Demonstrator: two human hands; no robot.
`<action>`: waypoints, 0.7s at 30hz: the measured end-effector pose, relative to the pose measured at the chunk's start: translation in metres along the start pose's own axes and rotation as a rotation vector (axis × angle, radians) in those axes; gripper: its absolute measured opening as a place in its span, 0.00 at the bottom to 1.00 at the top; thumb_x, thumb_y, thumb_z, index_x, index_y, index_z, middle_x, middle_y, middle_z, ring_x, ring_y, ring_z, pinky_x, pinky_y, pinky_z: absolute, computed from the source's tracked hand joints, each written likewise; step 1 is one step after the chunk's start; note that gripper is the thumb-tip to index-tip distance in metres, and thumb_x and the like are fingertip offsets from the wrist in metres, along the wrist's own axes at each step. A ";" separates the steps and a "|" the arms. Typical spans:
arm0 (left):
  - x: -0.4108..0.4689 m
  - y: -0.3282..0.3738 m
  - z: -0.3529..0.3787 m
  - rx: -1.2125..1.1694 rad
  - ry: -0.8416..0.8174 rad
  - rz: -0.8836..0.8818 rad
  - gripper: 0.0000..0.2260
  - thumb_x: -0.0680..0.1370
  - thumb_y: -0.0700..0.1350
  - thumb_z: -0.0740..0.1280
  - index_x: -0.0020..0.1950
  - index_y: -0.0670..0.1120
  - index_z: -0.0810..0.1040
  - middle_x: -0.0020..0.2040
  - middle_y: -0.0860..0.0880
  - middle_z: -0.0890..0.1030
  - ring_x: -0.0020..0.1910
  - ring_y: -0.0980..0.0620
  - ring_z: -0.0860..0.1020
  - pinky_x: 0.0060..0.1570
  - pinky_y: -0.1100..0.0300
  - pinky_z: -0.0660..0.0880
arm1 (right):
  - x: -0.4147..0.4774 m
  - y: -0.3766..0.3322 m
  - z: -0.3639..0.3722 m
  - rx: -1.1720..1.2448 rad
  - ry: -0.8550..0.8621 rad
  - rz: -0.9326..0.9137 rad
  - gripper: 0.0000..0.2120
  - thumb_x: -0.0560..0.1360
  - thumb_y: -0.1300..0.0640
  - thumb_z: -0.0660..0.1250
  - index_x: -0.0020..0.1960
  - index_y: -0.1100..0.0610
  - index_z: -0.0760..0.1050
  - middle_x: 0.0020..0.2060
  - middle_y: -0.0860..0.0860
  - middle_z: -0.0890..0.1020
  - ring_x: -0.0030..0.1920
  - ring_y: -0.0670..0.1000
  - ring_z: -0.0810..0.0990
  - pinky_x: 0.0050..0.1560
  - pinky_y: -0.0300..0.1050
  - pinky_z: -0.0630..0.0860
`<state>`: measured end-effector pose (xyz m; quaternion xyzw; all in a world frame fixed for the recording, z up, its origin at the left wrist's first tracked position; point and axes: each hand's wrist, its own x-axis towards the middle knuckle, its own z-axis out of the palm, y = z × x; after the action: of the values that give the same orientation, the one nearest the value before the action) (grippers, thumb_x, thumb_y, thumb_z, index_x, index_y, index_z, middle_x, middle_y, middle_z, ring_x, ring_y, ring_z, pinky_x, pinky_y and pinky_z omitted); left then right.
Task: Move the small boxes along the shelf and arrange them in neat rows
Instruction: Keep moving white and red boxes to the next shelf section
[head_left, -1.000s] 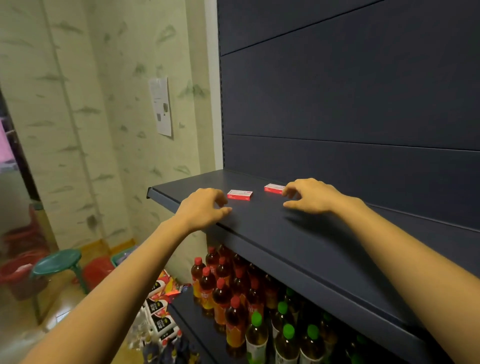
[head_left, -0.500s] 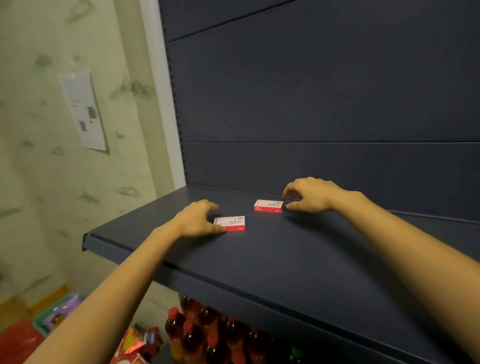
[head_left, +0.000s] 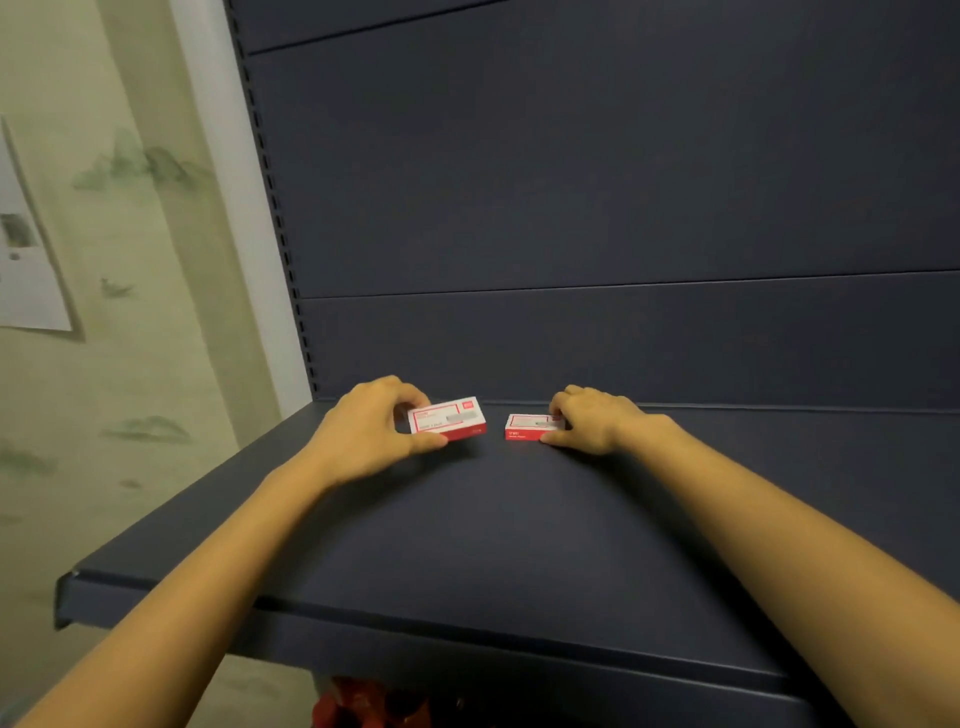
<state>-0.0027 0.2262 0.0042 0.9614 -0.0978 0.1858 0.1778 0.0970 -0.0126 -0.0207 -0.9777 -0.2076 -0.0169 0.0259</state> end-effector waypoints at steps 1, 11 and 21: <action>0.001 0.000 0.000 -0.015 0.014 0.013 0.18 0.68 0.55 0.73 0.54 0.49 0.77 0.52 0.50 0.79 0.49 0.52 0.77 0.51 0.50 0.76 | -0.002 -0.001 0.001 -0.007 0.020 0.011 0.25 0.75 0.41 0.61 0.65 0.56 0.66 0.62 0.54 0.71 0.61 0.54 0.72 0.52 0.48 0.69; 0.029 0.053 0.021 -0.139 0.027 0.203 0.15 0.69 0.55 0.72 0.53 0.51 0.79 0.51 0.52 0.78 0.49 0.51 0.76 0.53 0.46 0.75 | -0.099 0.053 -0.030 -0.019 0.311 0.126 0.20 0.75 0.42 0.62 0.61 0.54 0.68 0.59 0.51 0.72 0.57 0.51 0.72 0.46 0.46 0.68; 0.038 0.205 0.065 -0.250 -0.090 0.450 0.16 0.69 0.54 0.72 0.53 0.50 0.78 0.52 0.51 0.79 0.50 0.51 0.76 0.52 0.47 0.76 | -0.259 0.144 -0.048 -0.001 0.382 0.378 0.20 0.74 0.41 0.62 0.60 0.53 0.68 0.58 0.49 0.72 0.54 0.49 0.72 0.47 0.47 0.71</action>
<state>0.0004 0.0085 0.0254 0.8934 -0.3391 0.1641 0.2449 -0.0819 -0.2511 0.0094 -0.9782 -0.0129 -0.1962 0.0668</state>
